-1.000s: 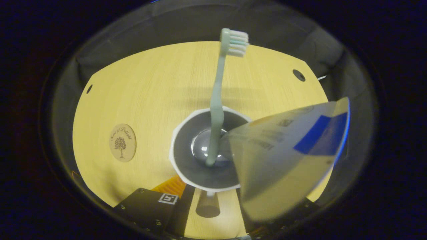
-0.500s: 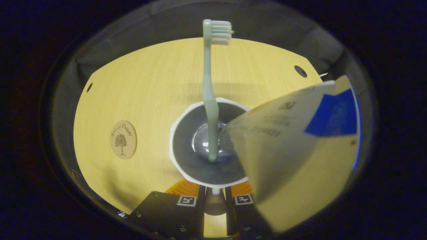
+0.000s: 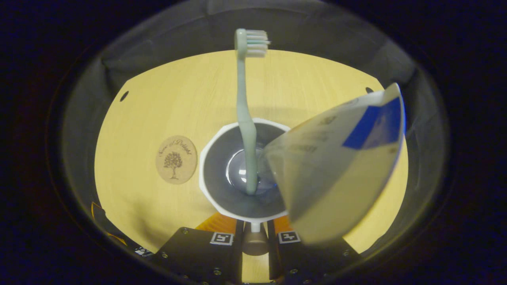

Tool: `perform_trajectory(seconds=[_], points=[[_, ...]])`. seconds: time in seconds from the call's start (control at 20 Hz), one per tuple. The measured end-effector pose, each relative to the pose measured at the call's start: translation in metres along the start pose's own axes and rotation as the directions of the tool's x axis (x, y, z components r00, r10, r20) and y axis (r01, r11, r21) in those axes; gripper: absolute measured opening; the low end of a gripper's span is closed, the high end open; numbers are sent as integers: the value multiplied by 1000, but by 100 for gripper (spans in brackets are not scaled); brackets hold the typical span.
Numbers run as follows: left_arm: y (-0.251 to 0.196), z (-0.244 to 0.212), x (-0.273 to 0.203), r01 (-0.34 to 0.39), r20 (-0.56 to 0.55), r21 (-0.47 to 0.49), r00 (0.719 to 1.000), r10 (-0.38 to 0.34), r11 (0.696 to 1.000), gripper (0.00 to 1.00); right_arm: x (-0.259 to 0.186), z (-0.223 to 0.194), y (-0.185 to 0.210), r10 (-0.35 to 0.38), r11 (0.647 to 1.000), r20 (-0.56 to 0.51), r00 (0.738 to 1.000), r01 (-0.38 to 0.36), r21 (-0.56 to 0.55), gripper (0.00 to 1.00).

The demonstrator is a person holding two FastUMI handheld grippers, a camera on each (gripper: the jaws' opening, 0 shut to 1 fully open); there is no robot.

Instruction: Put the toothbrush and toothpaste on the desktop into the cup, then pick up the cup and place it on the coaster on the desktop.

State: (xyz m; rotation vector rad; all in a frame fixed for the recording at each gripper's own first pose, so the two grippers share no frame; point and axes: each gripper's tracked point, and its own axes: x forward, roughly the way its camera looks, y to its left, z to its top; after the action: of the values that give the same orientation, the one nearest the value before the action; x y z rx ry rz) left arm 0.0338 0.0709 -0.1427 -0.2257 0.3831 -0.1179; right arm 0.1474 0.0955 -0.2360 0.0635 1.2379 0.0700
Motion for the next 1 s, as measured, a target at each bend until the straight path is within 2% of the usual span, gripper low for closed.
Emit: perform_trajectory(seconds=[0.2,0.25,0.5,0.6,0.65,0.75,0.8,0.85,0.9,1.0], points=[[18,-6,-14,-23,-6,5,1000,23,1000,94,-5,6,34,15,998,21,1000,-14,-54,30],[22,-6,-19,-29,-5,3,1000,29,1000,97,-5,8,44,23,998,24,999,-21,-62,26],[42,-7,-35,-61,5,-5,998,61,998,97,-4,18,86,49,993,24,998,-47,-105,26],[49,-8,-38,-71,5,-7,997,71,997,94,0,20,102,52,992,15,999,-50,-119,23],[52,-8,-40,-75,7,-7,997,75,997,97,3,22,108,54,991,9,999,-52,-122,23],[57,-8,-43,-84,8,-3,996,84,996,94,9,25,114,51,990,-2,999,-51,-131,26],[60,-7,-44,-89,10,-3,996,89,996,97,13,27,120,47,989,-7,999,-48,-138,26],[63,-7,-45,-94,10,-3,996,94,996,94,16,27,125,40,988,-15,999,-42,-146,30],[65,-6,-46,-99,10,-4,995,99,995,94,21,28,133,35,988,-19,999,-38,-153,26],[68,-5,-46,-104,12,-7,995,104,995,97,31,32,146,30,986,-25,999,-34,-161,26]])
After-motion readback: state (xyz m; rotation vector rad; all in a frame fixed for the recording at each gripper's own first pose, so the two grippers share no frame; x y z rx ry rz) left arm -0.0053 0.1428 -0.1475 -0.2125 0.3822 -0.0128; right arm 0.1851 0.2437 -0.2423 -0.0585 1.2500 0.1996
